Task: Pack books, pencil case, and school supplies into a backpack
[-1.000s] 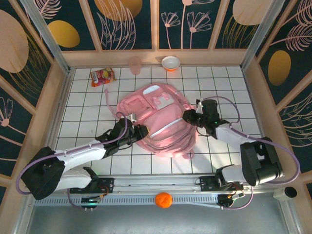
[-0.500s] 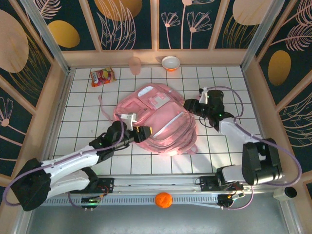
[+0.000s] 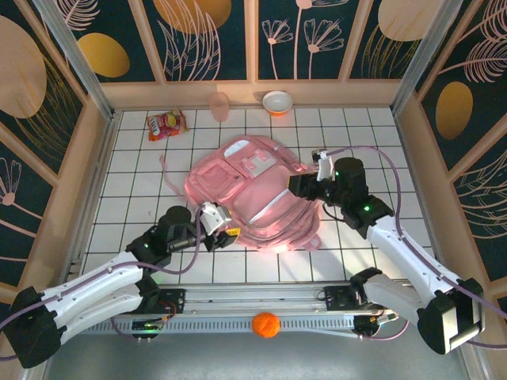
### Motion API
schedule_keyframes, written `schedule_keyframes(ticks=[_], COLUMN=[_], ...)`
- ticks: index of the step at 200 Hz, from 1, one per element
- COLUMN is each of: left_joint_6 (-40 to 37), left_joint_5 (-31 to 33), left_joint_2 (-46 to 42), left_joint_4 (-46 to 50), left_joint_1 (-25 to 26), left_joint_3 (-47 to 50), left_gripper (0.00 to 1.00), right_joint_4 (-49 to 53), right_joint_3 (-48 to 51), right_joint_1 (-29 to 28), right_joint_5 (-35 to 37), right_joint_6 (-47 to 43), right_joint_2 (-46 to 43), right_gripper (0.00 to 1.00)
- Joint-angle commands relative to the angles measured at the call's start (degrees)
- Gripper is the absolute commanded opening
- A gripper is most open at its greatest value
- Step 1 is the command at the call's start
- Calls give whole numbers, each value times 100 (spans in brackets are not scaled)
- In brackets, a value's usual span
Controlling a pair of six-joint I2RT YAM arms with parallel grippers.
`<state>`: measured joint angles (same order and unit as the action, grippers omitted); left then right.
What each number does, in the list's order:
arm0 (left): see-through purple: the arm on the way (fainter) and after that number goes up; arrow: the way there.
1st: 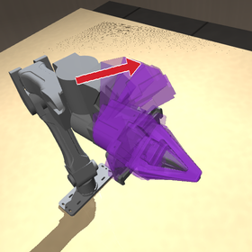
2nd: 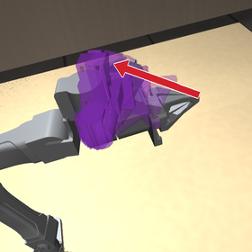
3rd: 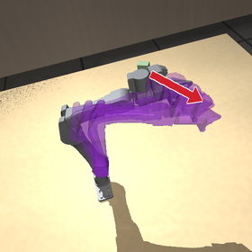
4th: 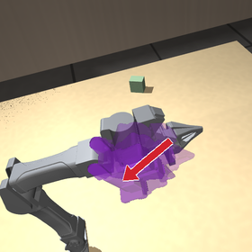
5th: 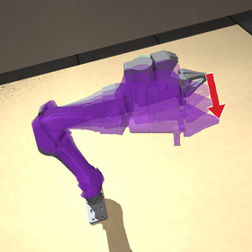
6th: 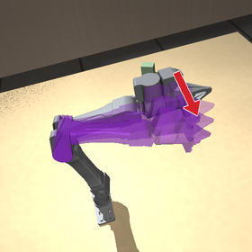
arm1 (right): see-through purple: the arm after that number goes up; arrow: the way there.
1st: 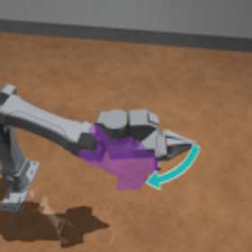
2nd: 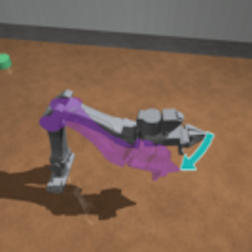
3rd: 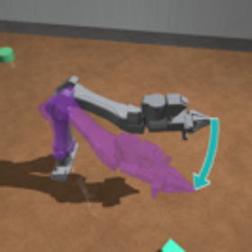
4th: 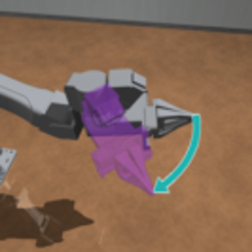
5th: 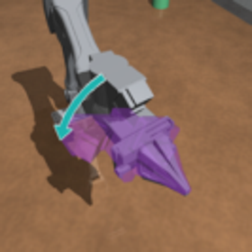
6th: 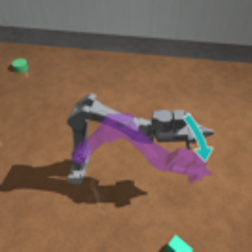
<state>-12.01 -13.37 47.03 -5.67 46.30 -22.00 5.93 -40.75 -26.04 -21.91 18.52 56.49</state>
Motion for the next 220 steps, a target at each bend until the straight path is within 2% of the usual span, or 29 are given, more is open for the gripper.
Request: schedule_keyframes(ticks=[1,16,40,71,94,129,161,220], left_joint_6=[-1928,-2240,-2165,-2183,-2128,-1932,-1654,-1403], left_joint_5=[375,420,-8,471,480,33,-208,-721], left_joint_2=[316,631,1145,1297,1552,1902,2073,2407], left_joint_4=[962,1061,1139,787,706,346,-60,-219], left_joint_1=[9,10,10,10,9,10,8,58], left_joint_3=[-505,-658,-785,-604,-699,-722,-655,-727], left_gripper=[57,58,60,60,56,54,50,28], right_joint_4=[393,146,-235,-192,-331,-707,-966,-1607], right_joint_3=[220,526,1008,1515,1802,1956,1922,2157], right_joint_1=[-64,-118,-266,-555,-920,-1383,-1846,-1920], right_joint_5=[216,159,272,518,624,486,717,830], right_joint_6=[281,650,1416,2728,3352,4009,4411,4766], right_joint_2=[-147,-325,-702,-1148,-1467,-1247,-896,-564], right_gripper=[43,43,43,43,43,43,43,38])
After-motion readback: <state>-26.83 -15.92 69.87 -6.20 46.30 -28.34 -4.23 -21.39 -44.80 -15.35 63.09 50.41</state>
